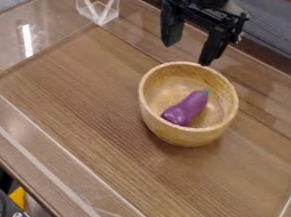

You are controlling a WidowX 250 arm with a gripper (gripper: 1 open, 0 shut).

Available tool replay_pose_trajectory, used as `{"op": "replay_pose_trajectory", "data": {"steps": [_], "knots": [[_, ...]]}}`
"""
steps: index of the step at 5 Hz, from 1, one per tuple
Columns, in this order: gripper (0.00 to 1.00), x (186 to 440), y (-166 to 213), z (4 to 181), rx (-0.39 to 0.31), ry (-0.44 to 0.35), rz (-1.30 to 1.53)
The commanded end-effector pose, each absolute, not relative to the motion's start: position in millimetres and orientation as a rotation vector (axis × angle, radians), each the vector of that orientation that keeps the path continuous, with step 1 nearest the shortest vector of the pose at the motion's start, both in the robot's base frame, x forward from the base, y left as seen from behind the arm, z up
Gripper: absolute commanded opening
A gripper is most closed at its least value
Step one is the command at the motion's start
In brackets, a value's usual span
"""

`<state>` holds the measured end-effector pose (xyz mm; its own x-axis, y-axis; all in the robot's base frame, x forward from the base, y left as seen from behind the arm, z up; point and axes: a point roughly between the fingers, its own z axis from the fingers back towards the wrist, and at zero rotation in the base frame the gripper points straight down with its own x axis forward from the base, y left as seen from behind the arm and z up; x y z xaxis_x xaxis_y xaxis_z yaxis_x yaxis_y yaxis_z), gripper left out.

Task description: Remove the purple eggplant from inside the brown bowl and put it on the table

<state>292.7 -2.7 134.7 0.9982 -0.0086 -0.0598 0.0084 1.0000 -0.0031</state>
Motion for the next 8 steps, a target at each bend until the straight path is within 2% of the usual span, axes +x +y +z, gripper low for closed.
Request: {"op": "replay_pose_trajectory", "data": {"steps": [1,4,8], "knots": [[1.00,290.6,-4.6,128.9,-0.006,0.073,-0.012],[1.00,293.5,-17.0,98.5,-0.018,0.088,-0.039],[1.00,300.2,-34.2,75.8,-0.014,0.079,-0.084]]}}
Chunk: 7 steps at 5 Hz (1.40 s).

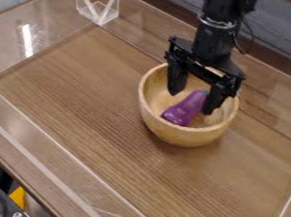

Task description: Remove the purple eggplant from inside the brown bowl and put it on the table

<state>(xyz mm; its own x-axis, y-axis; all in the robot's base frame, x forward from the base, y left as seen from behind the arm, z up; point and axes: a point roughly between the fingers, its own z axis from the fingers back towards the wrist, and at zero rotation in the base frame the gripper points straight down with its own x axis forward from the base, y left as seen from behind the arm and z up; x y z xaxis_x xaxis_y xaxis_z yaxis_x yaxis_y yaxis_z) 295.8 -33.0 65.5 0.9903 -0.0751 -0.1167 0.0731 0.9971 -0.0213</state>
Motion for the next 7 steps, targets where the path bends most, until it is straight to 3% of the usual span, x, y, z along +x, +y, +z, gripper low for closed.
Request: {"op": "replay_pose_trajectory", "data": {"steps": [1,6,7], "knots": [[1.00,302.2,-36.2,71.8,-0.009,0.076,-0.090],[1.00,313.5,-37.1,58.5,-0.001,0.050,-0.102],[0.00,315.7,-36.8,56.9,-0.003,0.044,-0.100]]}}
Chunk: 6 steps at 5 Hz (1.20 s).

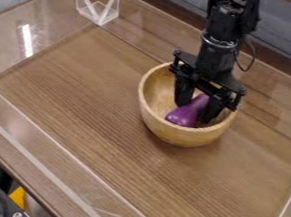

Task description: Remove the purple eggplant from inside the brown bowl and put it on the table

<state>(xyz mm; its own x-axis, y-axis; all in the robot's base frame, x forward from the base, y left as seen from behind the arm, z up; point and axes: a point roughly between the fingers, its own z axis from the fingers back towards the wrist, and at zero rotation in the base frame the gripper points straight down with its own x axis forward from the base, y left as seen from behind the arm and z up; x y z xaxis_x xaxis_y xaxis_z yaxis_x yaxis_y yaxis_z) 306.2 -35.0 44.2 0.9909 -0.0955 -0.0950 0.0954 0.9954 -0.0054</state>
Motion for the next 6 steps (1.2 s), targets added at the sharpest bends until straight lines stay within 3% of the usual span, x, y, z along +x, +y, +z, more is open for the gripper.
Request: {"op": "replay_pose_trajectory", "data": {"steps": [1,5,6], "knots": [[0.00,317.9,-36.6,58.2,-0.007,0.034,-0.098],[0.00,326.2,-35.8,66.2,-0.014,-0.014,-0.102],[1.00,327.4,-33.6,61.4,-0.007,-0.005,-0.105]]}}
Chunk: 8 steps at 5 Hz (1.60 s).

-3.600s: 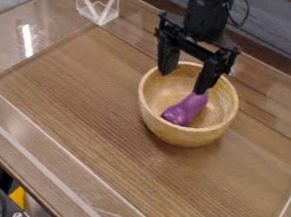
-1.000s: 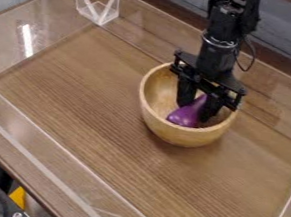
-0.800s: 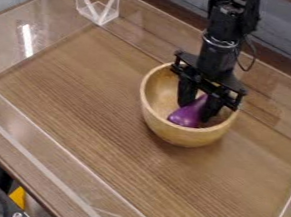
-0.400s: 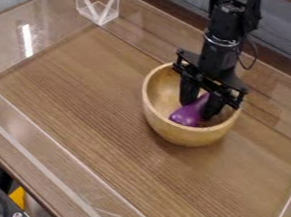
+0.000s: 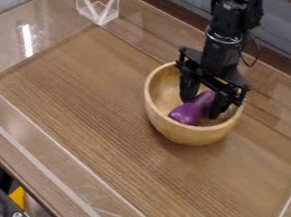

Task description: Remove the purple eggplant from inside the brown bowl and put it on the table

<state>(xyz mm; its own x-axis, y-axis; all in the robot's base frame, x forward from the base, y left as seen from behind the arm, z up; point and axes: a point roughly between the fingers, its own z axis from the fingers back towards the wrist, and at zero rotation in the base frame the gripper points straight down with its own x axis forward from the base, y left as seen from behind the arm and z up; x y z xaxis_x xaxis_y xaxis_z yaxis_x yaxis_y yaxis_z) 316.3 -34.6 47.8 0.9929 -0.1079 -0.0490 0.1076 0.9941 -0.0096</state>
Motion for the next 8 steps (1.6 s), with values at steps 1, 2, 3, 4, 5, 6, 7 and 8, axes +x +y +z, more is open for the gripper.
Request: {"op": "replay_pose_trajectory", "data": {"steps": [1,2,3,4,5,6,7,8], "knots": [[1.00,327.5,-31.4,57.9,0.002,0.008,-0.108],[1.00,328.9,-28.5,55.2,0.008,0.017,-0.108],[1.00,329.8,-25.7,52.1,0.014,0.027,-0.108],[1.00,330.3,-22.9,50.3,0.018,0.035,-0.106],[1.00,330.0,-20.4,49.5,0.022,0.043,-0.105],[1.00,329.8,-18.0,48.2,0.025,0.051,-0.102],[1.00,329.5,-15.9,47.9,0.026,0.056,-0.099],[1.00,328.8,-14.1,48.6,0.025,0.062,-0.095]]}}
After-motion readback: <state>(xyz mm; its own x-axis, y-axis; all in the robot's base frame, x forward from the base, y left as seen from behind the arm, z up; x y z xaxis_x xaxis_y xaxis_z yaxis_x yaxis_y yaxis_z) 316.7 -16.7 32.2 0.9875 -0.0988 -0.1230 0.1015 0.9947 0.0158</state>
